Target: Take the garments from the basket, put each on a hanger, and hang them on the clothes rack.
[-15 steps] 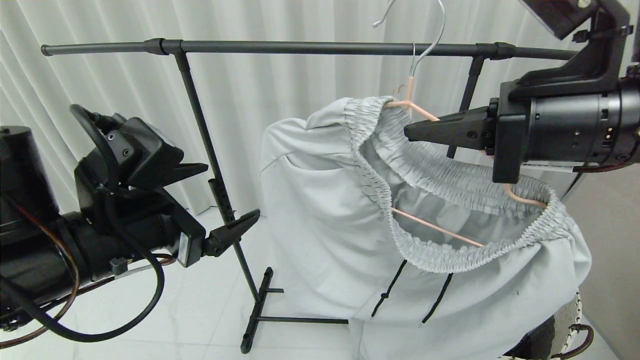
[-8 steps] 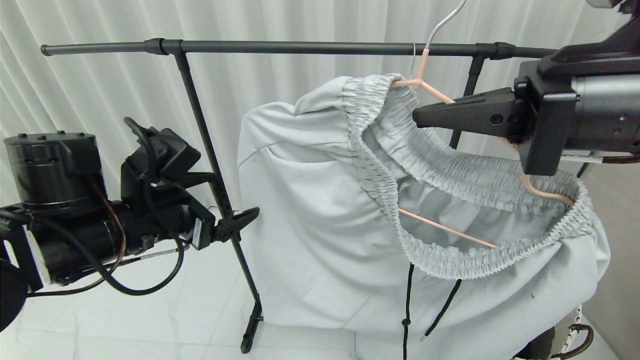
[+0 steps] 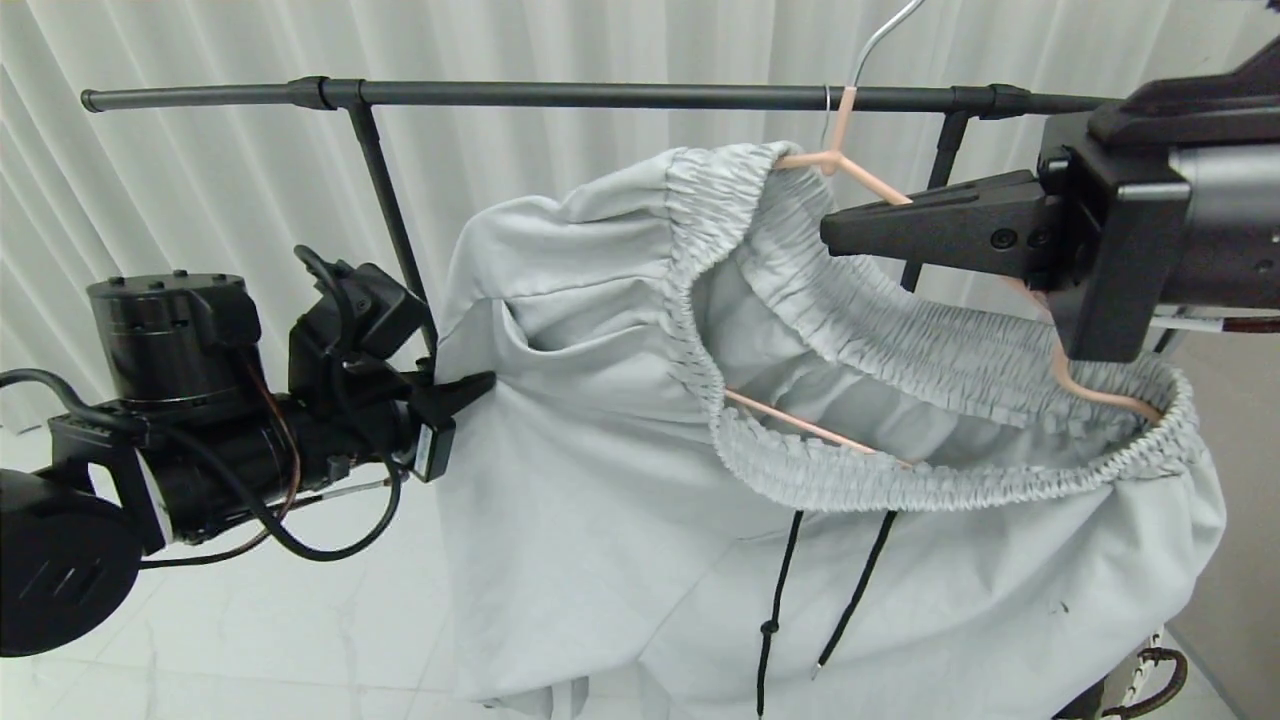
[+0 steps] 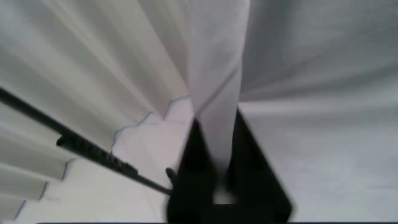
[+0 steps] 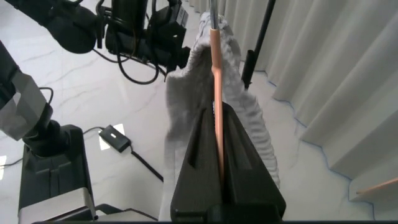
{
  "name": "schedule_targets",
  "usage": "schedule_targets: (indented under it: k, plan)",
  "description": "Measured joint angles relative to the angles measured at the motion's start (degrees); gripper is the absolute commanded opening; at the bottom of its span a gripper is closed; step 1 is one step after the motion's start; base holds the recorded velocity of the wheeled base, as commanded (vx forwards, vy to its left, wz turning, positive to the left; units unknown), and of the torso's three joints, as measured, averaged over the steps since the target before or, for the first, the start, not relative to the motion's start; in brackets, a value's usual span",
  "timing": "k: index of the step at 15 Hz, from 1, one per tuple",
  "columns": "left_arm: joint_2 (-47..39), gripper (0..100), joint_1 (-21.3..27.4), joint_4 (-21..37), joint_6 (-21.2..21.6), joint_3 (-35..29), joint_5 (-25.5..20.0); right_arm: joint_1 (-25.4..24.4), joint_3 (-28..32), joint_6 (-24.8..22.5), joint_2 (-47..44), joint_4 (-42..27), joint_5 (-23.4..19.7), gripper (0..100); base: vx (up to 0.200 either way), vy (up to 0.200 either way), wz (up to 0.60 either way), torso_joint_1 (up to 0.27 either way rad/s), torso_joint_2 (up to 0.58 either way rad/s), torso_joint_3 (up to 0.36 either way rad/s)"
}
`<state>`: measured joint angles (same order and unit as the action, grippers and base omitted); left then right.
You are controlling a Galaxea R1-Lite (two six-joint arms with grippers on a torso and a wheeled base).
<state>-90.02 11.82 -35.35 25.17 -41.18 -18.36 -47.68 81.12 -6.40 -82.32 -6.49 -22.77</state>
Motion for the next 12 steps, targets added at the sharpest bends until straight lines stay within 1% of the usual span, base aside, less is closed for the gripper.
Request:
schedule_targets:
  k: [3, 6, 10, 11, 12]
  plan:
    - [-0.15, 0, -3.1, -0.06, 0.3, 1.38, 0.16, 0.05, 0.06, 0.0, 0.18, -0.77, 0.09, 0, 0.0, 0.0, 0.0, 0.0, 0.0, 0.0]
    - [-0.06, 0, -6.45, -0.06, 1.67, 3.29, 0.2, 0.05, 0.11, 0.0, 0.29, -0.82, 0.28, 0, 0.0, 0.0, 0.0, 0.0, 0.0, 0.0]
    - [0.57, 0, -7.78, -0.11, 2.6, 4.04, 0.63, 0.09, 0.11, 0.0, 0.33, -0.82, 0.3, 0, 0.0, 0.0, 0.0, 0.0, 0.0, 0.0]
    - [0.93, 100, -7.81, -0.11, 2.6, 4.25, 1.01, 0.09, 0.11, 0.0, 0.33, -0.82, 0.3, 0, 0.0, 0.0, 0.0, 0.0, 0.0, 0.0]
    - [1.4, 100, -7.86, -0.01, 2.6, 4.8, 1.18, 0.09, 0.11, 0.0, 0.32, -0.79, 0.35, 0, 0.0, 0.0, 0.0, 0.0, 0.0, 0.0]
